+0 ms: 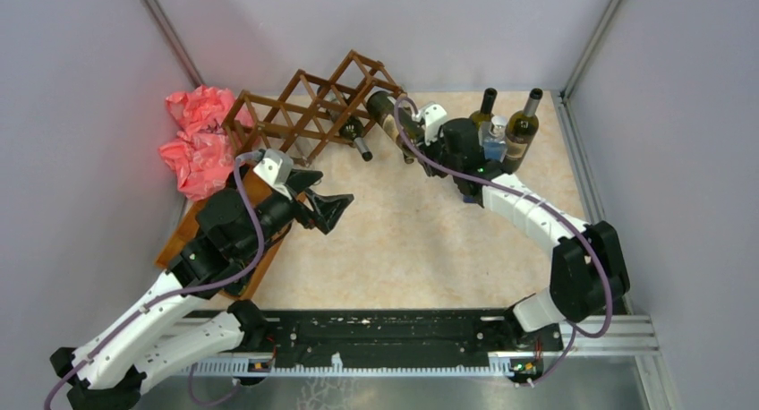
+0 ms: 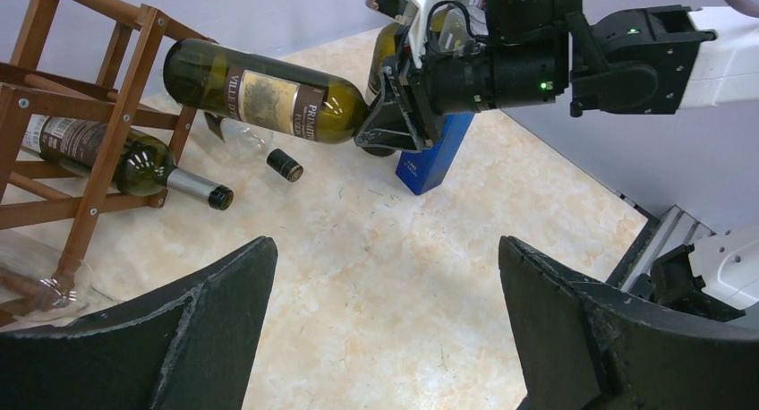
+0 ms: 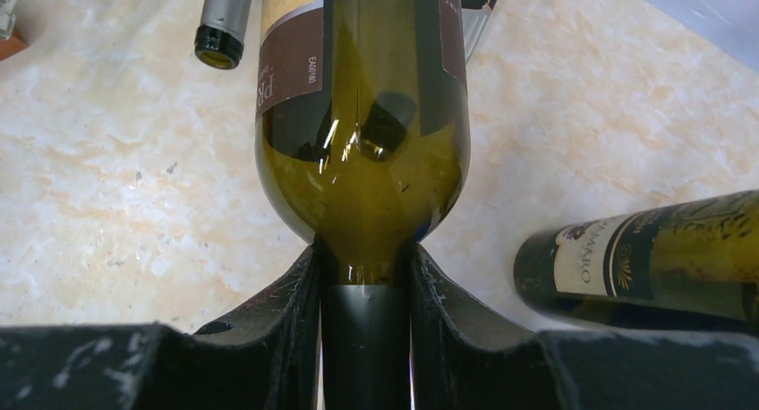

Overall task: Put the wine bottle on the wine rack
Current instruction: Place the wine bottle in the wine rack.

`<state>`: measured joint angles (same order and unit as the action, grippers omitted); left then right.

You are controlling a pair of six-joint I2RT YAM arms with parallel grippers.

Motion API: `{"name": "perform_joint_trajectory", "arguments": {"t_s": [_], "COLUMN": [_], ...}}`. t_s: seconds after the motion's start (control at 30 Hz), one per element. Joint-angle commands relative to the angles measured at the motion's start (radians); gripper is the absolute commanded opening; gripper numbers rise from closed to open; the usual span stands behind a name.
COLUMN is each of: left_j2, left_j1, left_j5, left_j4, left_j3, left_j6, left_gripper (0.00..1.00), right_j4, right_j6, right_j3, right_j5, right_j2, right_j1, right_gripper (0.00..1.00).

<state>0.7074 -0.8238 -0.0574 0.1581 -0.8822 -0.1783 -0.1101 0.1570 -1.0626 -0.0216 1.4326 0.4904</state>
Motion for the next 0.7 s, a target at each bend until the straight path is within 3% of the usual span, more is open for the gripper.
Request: {"name": "perform_joint_trajectory", "arguments": {"t_s": [0.0, 0.67], "left_j2": [-0.019, -0.017], "left_j1": [0.004, 0.004], "left_j5": [-0.015, -0.012], "left_j4": [-0.003, -0.010], "left_j3": [-0.009, -0.013], "left_j6": [0.017, 0.007], "left_gripper": [0.99, 0.99], "right_j4": [0.200, 0.305], "right_j6": [-0.045, -0.089], "right_j3": [-0.105, -0.129], "right_j5": [0.005, 0.003], "right_j2": [0.010, 0.102], "right_j1": [0.023, 0.028], "right_gripper": [0.00, 0.00]}}
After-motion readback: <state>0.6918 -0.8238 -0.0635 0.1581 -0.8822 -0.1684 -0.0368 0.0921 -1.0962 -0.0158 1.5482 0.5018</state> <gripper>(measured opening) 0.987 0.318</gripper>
